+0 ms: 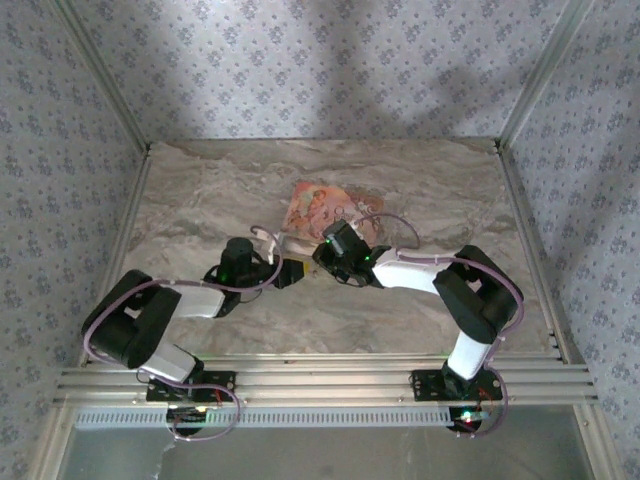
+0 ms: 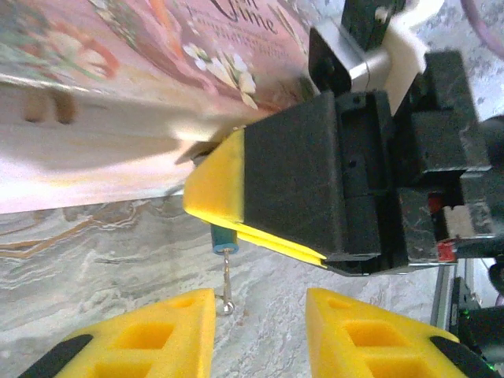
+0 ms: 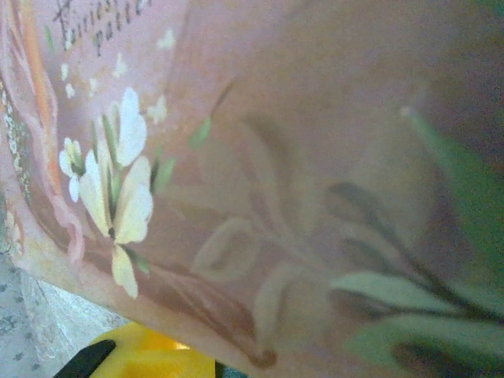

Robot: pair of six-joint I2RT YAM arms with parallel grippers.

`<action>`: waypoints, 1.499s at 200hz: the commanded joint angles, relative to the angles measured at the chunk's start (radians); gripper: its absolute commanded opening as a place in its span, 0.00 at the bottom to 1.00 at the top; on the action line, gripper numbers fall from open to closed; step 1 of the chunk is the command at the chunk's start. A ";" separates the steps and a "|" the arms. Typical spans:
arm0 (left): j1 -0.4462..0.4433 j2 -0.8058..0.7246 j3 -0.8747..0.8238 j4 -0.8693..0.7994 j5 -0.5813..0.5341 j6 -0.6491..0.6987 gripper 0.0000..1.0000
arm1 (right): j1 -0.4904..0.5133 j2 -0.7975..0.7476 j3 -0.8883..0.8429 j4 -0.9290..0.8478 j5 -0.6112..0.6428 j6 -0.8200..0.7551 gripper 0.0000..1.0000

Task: Unlock a padlock with a key

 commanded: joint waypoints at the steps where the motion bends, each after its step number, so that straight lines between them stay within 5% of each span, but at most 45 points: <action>1: 0.005 -0.006 -0.029 0.004 0.017 -0.103 0.37 | 0.001 -0.025 -0.008 0.019 0.012 0.039 0.00; 36: -0.006 0.073 -0.053 0.183 0.034 -0.236 0.37 | 0.007 -0.020 -0.008 0.049 0.002 0.056 0.00; 175: -0.039 0.222 0.017 0.241 0.030 -0.172 0.36 | 0.009 -0.024 -0.015 0.058 -0.020 0.059 0.00; 270: -0.046 0.284 0.031 0.300 0.055 -0.193 0.17 | 0.009 -0.025 -0.016 0.061 -0.020 0.066 0.00; 300: -0.046 0.290 0.030 0.325 0.052 -0.197 0.05 | 0.009 -0.028 -0.017 0.059 -0.019 0.065 0.00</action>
